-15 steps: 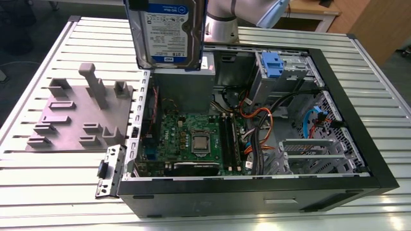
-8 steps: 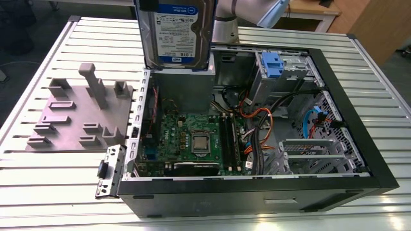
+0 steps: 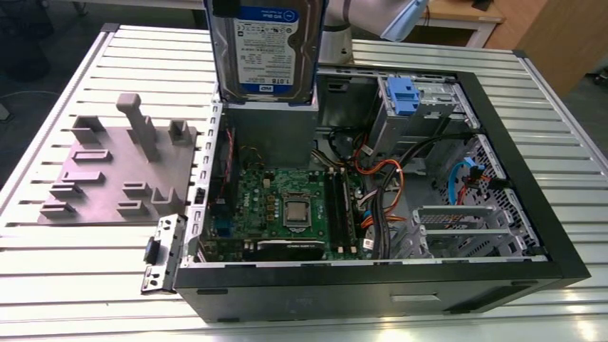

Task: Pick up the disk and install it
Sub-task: 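Pick up the disk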

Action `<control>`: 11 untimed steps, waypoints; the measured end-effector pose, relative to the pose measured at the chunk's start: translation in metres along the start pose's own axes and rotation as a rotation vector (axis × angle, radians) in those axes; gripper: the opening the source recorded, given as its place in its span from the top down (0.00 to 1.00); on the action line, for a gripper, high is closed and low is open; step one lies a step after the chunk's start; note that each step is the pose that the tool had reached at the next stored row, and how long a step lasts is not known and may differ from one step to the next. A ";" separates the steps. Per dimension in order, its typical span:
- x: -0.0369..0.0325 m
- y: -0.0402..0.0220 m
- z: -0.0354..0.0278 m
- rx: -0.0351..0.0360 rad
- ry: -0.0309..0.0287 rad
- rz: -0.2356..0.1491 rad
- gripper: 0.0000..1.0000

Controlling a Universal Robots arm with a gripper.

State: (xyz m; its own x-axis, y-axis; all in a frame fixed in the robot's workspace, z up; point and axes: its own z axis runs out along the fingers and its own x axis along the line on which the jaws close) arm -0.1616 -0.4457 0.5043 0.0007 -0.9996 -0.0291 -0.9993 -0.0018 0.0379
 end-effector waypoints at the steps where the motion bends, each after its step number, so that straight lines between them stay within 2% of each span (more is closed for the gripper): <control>1: 0.0000 0.0000 0.0000 0.0000 0.0000 0.000 0.63; 11: 0.0000 -0.0066 -0.0002 0.0000 0.0000 0.000 0.63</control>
State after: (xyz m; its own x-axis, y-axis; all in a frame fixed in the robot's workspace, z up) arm -0.1550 -0.4457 0.5043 0.0007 -0.9996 -0.0291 -0.9993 -0.0018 0.0379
